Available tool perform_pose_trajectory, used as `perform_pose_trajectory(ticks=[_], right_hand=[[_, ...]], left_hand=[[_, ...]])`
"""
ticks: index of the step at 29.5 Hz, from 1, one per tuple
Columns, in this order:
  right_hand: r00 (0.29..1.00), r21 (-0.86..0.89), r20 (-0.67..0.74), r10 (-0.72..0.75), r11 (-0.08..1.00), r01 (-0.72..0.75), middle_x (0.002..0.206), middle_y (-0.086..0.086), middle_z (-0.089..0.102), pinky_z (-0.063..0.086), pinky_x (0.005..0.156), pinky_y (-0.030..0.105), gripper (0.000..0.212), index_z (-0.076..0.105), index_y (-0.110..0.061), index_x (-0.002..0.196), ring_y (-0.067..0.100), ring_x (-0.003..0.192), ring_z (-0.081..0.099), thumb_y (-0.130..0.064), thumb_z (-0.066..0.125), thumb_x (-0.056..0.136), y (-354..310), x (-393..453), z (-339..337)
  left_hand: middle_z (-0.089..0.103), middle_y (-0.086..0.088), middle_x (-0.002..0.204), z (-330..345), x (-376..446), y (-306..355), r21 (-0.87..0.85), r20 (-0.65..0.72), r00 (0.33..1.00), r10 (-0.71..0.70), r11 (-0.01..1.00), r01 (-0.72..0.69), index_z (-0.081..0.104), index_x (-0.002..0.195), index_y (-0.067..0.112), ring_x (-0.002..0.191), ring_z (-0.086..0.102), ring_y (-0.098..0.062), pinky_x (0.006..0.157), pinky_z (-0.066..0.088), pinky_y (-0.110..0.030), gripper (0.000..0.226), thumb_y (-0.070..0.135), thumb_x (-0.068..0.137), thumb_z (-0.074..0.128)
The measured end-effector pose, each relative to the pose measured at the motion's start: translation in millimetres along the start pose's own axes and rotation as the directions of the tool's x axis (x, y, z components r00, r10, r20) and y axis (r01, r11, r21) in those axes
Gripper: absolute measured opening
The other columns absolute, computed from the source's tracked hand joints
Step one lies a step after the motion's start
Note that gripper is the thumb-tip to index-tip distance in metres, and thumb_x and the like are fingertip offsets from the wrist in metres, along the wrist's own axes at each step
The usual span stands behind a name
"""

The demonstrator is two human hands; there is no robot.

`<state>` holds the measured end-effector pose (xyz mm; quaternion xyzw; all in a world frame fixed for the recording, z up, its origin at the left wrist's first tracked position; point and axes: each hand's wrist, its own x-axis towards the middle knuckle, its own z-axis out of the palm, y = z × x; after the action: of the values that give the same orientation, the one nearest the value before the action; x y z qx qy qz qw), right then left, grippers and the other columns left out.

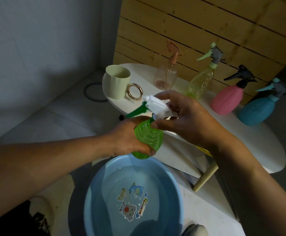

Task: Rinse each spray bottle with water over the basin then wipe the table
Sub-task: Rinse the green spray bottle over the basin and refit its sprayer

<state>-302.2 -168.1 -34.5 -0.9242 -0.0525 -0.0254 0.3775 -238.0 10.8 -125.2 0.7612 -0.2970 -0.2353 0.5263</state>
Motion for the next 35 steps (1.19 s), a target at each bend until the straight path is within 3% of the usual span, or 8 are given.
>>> perform_pose_trajectory(ticks=[6,9,14,19,22,25,32,35], right_hand=[[0.922,-0.069,-0.388,-0.003,0.997,-0.026,0.08,-0.01,0.066,0.044,0.058,0.013,0.057,0.055,-0.031,0.114,0.002,0.073,0.062,-0.044,0.089,0.07,-4,-9,29],[0.87,0.05,-0.488,0.063,0.998,-0.044,0.082,-0.008,0.068,0.048,0.059,0.019,0.051,0.058,-0.03,0.107,0.005,0.074,0.063,-0.045,0.09,0.069,-4,-6,45],[0.904,0.24,-0.407,0.13,0.97,-0.031,0.091,-0.004,0.074,0.06,0.072,0.045,0.037,0.073,-0.025,0.11,0.018,0.083,0.07,-0.04,0.085,0.079,3,-3,51],[0.937,0.249,-0.341,0.082,0.968,0.006,0.1,0.004,0.07,0.055,0.072,0.032,0.024,0.071,-0.016,0.112,0.016,0.089,0.068,-0.025,0.077,0.09,8,-1,46],[0.94,0.265,-0.332,0.075,0.964,0.017,0.102,0.007,0.07,0.058,0.076,0.046,0.027,0.071,-0.018,0.111,0.024,0.091,0.069,-0.028,0.079,0.087,11,3,45],[0.894,0.325,-0.422,0.153,0.946,-0.009,0.096,0.0,0.071,0.06,0.073,0.047,0.037,0.07,-0.023,0.108,0.025,0.085,0.07,-0.034,0.087,0.077,7,7,55],[0.742,0.27,-0.629,0.233,0.96,-0.073,0.086,-0.01,0.062,0.049,0.066,0.023,0.046,0.057,-0.023,0.092,0.006,0.08,0.058,-0.044,0.09,0.068,-12,13,82],[0.73,0.238,-0.65,0.213,0.969,-0.071,0.092,-0.006,0.06,0.051,0.069,0.033,0.051,0.054,-0.025,0.094,0.014,0.086,0.057,-0.052,0.088,0.067,-14,12,86]], left_hand=[[0.076,0.006,0.102,4,-1,6,-0.12,-0.078,0.997,0.019,0.992,-0.029,0.066,0.117,0.025,0.093,0.073,-0.004,0.078,0.058,-0.018,0.062,0.005,0.065,0.094],[0.077,0.008,0.104,7,-1,7,-0.168,-0.146,0.989,0.006,0.985,-0.031,0.068,0.117,0.026,0.097,0.073,-0.006,0.086,0.058,-0.026,0.064,0.006,0.064,0.095],[0.077,0.01,0.101,5,-3,12,-0.199,-0.188,0.982,-0.004,0.979,-0.035,0.066,0.119,0.026,0.09,0.072,-0.001,0.071,0.053,-0.011,0.064,0.005,0.065,0.094],[0.076,0.008,0.101,1,-6,19,-0.184,-0.208,0.978,0.015,0.981,-0.054,0.065,0.121,0.028,0.089,0.071,0.001,0.067,0.052,-0.009,0.066,0.007,0.066,0.094],[0.076,0.007,0.101,2,-7,19,-0.171,-0.228,0.973,0.025,0.983,-0.066,0.065,0.121,0.027,0.091,0.072,-0.003,0.074,0.058,-0.017,0.065,0.009,0.065,0.094],[0.076,0.01,0.099,1,-4,20,-0.193,-0.265,0.963,0.04,0.977,-0.094,0.066,0.117,0.028,0.09,0.072,-0.001,0.072,0.056,-0.013,0.062,0.006,0.066,0.094],[0.066,0.012,0.092,13,8,10,-0.311,-0.328,0.944,-0.04,0.948,-0.068,0.061,0.113,0.015,0.075,0.061,0.016,0.064,0.047,-0.003,0.045,-0.004,0.078,0.082],[0.062,0.002,0.069,12,1,16,-0.027,-0.317,0.94,0.124,0.99,-0.14,0.059,0.092,0.013,0.062,0.065,-0.002,0.05,0.05,-0.014,0.007,0.009,0.098,0.06]])
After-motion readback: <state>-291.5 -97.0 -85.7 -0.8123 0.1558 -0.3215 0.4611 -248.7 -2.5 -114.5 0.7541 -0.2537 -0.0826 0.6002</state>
